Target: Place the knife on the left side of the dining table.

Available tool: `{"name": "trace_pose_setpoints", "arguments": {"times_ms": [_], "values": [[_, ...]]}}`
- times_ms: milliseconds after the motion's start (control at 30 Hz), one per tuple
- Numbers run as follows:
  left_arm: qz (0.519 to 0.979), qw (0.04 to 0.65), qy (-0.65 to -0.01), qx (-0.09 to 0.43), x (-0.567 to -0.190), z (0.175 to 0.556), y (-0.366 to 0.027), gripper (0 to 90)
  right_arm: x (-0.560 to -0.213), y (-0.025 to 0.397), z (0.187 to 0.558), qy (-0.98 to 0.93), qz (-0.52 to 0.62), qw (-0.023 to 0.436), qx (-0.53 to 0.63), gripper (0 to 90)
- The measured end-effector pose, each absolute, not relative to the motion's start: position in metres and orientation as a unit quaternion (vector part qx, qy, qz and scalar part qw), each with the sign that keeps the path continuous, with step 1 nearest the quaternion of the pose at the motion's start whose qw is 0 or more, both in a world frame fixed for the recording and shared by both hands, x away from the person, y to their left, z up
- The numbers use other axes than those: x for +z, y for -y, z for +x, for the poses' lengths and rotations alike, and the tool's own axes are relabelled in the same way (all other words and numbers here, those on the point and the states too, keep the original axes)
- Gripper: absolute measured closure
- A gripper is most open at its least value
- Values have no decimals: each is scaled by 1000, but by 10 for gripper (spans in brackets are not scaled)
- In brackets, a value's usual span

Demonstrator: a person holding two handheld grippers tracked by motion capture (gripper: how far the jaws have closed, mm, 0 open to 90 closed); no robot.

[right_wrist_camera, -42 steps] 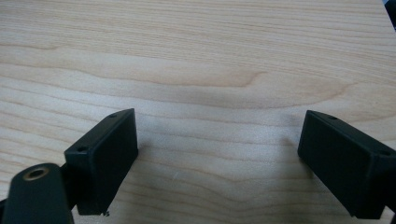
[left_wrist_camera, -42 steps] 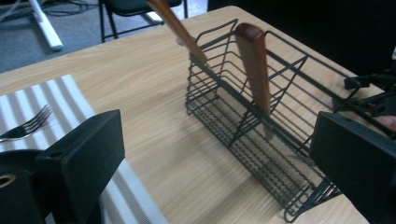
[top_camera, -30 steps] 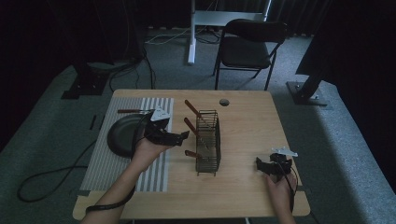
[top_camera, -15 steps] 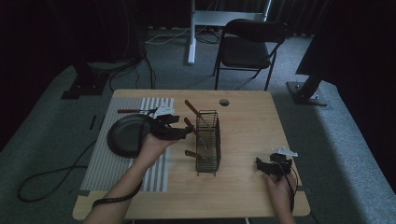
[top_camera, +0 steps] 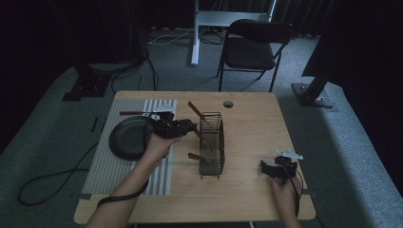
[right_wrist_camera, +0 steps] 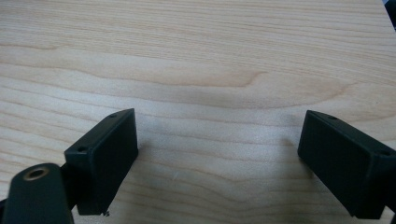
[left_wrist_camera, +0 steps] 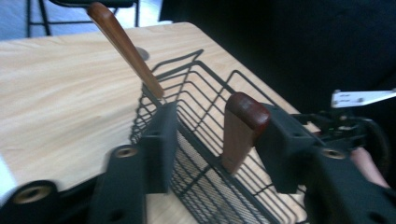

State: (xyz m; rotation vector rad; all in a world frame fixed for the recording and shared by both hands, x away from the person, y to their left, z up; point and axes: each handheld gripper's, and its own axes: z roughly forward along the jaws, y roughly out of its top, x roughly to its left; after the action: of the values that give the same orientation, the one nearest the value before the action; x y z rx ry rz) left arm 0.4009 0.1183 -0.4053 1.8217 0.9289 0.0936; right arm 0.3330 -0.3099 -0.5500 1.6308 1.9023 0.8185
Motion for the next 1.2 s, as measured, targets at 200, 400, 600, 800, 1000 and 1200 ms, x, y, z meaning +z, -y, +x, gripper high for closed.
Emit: {"name": "trace_pose_setpoints", "arguments": {"times_ms": [200, 400, 600, 800, 1000, 1200], "values": [[766, 522, -371, 47, -403, 395, -114, 709, -550, 310, 333, -699, 599, 250, 301, 111], [772, 529, -349, 53, -400, 383, -108, 752, -550, 310, 333, -699, 599, 251, 301, 111], [768, 534, -347, 70, -400, 374, -103, 757, -550, 310, 333, -699, 598, 251, 301, 111], [760, 549, -344, 55, -393, 370, -107, 760, -550, 310, 333, -699, 599, 250, 301, 111], [770, 548, -315, 87, -377, 357, -107, 760, -550, 310, 333, -699, 599, 250, 301, 111], [773, 548, -305, 100, -364, 350, -108, 760, -550, 310, 333, -699, 599, 250, 301, 111]]}}
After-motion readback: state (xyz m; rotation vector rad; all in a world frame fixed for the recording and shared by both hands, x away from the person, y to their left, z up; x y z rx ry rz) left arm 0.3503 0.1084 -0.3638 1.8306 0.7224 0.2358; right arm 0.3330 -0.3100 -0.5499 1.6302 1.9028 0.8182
